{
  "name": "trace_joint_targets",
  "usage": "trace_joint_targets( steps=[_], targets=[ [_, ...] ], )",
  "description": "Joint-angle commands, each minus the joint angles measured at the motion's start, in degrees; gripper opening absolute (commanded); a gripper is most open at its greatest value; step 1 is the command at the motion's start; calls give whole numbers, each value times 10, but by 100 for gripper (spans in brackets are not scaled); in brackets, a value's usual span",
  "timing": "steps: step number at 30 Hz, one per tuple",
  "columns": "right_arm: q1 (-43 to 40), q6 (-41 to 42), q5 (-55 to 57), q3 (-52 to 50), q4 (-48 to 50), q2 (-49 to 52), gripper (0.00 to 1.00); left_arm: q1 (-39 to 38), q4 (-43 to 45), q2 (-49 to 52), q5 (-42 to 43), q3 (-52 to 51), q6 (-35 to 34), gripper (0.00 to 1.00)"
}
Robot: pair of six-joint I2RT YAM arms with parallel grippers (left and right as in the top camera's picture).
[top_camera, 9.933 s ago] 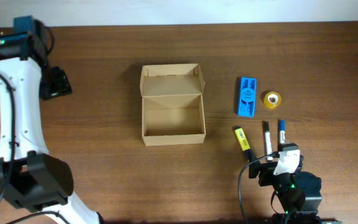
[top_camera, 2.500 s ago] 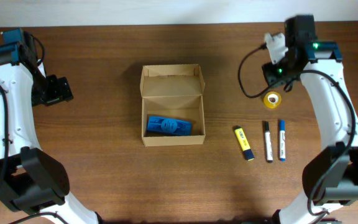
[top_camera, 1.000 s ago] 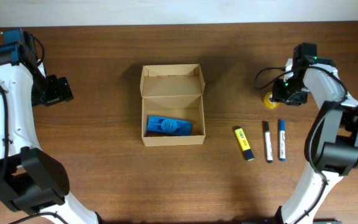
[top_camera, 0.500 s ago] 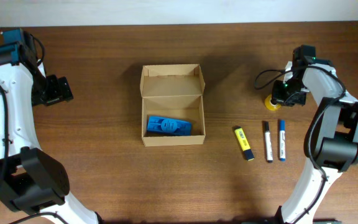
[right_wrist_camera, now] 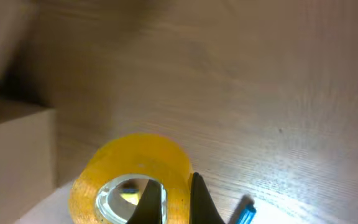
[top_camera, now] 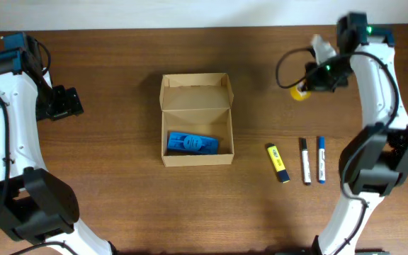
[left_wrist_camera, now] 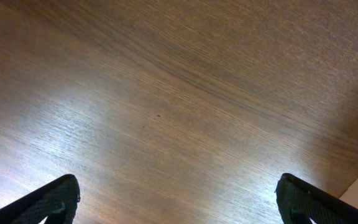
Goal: Pack container
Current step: 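Carry the tape roll into the box and lower it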
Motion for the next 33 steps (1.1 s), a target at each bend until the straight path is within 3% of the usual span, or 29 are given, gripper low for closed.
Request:
trace_joint_targets(
  steps=[1,10,14,21,33],
  targets=[
    [69,-120,-1,80,-39,-59,4,1,0,-7,1,-3,9,100],
    [291,-359,27,132,-129,-72,4,1,0,-7,1,-3,9,100],
    [377,-411,75,109,-135,-71,4,1,0,-7,1,-3,9,100],
    [446,-413,83,90,-118,-40,4,1,0,-7,1,-3,9,100],
    [456,-377,50,62,-49,54,4,1,0,-7,1,-3,9,100]
  ],
)
